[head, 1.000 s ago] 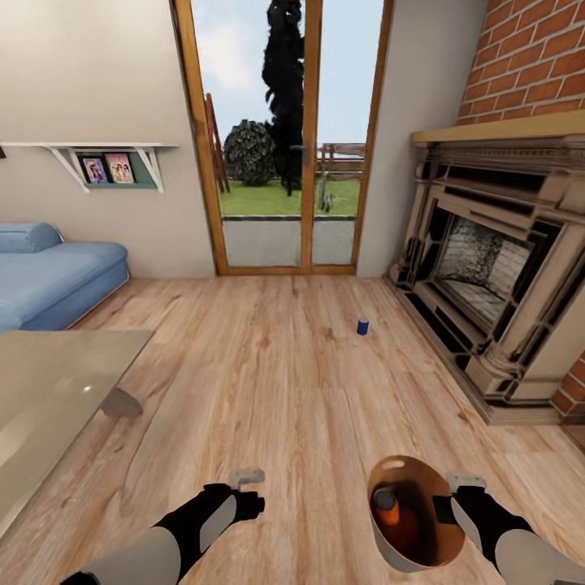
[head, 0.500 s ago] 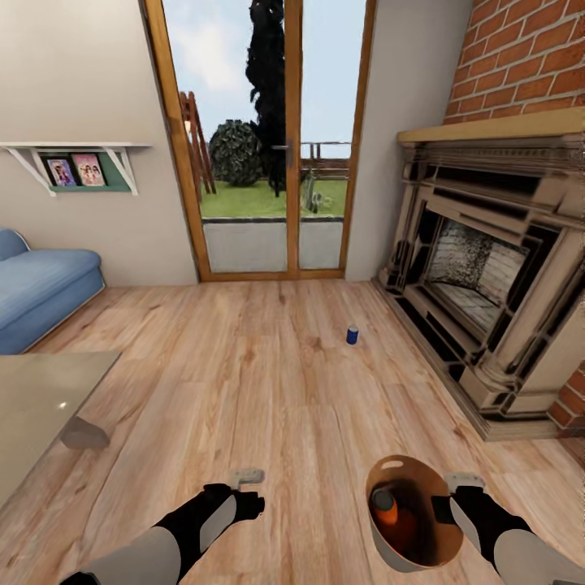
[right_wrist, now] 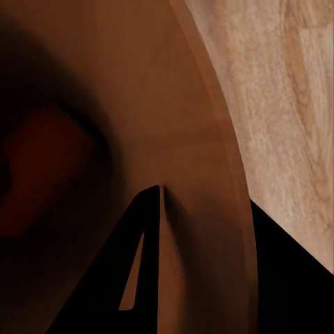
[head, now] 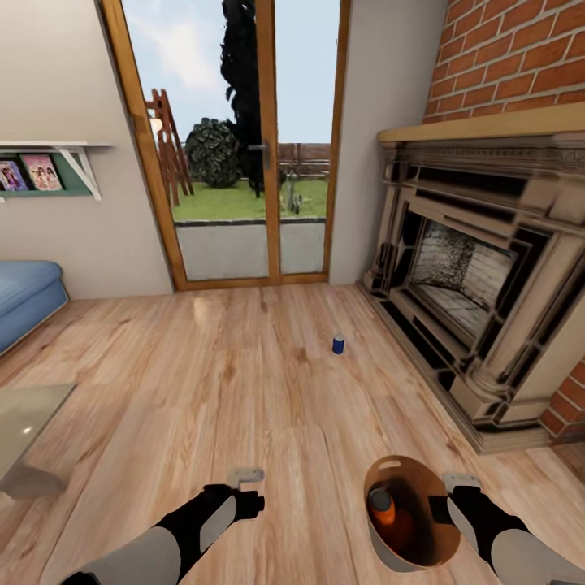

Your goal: Put the three can of soda from the living room inside the tash can in the kitchen.

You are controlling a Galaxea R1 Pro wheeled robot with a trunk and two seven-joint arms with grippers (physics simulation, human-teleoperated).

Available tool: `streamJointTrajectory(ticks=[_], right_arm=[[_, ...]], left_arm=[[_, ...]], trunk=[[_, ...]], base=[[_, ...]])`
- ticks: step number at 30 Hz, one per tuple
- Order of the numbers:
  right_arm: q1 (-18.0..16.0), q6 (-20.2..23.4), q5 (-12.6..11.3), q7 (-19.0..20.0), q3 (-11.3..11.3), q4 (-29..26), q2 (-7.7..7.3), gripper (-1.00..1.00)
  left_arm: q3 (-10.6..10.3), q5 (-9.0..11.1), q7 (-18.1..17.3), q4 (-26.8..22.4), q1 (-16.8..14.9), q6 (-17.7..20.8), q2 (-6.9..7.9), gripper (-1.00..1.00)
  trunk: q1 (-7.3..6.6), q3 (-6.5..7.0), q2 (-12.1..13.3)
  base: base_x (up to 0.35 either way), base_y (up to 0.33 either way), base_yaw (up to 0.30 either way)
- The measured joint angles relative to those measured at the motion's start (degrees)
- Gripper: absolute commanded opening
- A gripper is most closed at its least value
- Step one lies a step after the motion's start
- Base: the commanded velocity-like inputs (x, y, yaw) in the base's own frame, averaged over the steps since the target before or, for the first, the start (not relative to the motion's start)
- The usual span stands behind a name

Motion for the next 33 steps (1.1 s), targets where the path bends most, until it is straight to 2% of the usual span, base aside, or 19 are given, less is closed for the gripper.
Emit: streamJointTrajectory(ticks=[5, 14, 26, 33], right_arm=[[0.0, 0.0, -0.1, 0.0, 0.0, 0.0, 0.09, -1.00], [0.0, 0.0, 0.1, 0.0, 0.1, 0.0, 0.23, -1.00], [0.0, 0.0, 0.0, 0.0, 0.1, 0.0, 0.47, -1.00], [0.0, 0.1, 0.2, 0.0, 0.1, 0.0, 0.95, -1.00]], left_arm=[[0.0, 0.0, 0.0, 0.0, 0.0, -0.1, 0.00, 1.00], [0.0, 0.0, 0.0, 0.0, 0.0, -0.1, -0.02, 1.00], [0.0, 0.0, 0.0, 0.0, 0.0, -0.1, 0.01, 1.00], [0.0, 0.0, -0.1, 0.0, 0.0, -0.1, 0.01, 1.00]], trunk=[[0.00, 0.00, 0.0], [0.00, 0.00, 0.0], [0.00, 0.00, 0.0], [0.00, 0.00, 0.0]], base=[[0.345, 0.000, -0.039], [0.344, 0.063, -0.195], [0.331, 0.153, -0.040], [0.311, 0.186, -0.200]])
